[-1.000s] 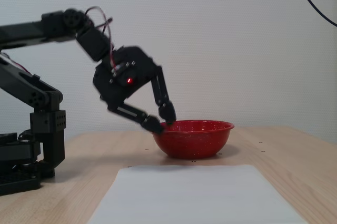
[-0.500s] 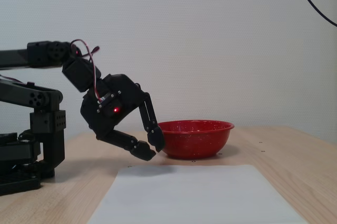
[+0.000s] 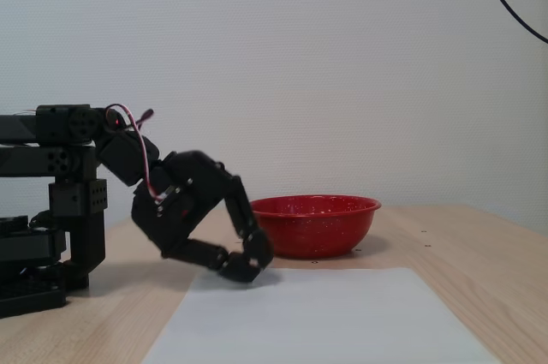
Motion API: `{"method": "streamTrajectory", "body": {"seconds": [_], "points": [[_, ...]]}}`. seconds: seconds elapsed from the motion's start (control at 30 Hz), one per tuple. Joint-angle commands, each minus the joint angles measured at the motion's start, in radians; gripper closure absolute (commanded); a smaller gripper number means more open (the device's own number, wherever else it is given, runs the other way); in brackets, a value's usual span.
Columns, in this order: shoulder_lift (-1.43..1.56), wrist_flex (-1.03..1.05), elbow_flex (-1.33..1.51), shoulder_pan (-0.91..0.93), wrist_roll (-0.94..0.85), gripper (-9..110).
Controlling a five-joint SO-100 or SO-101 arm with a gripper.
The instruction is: Grasp the red cube and put it in the red bowl.
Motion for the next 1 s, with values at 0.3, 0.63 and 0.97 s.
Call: {"method": "streamTrajectory", "body": {"seconds": [0.3, 0.63, 0.97], "points": [[0.087, 0.1, 0.006, 0.058, -0.043, 101], [0.087, 0.195, 0.006, 0.077, -0.025, 101], [0.087, 0.201, 0.006, 0.084, -0.029, 101]]}}
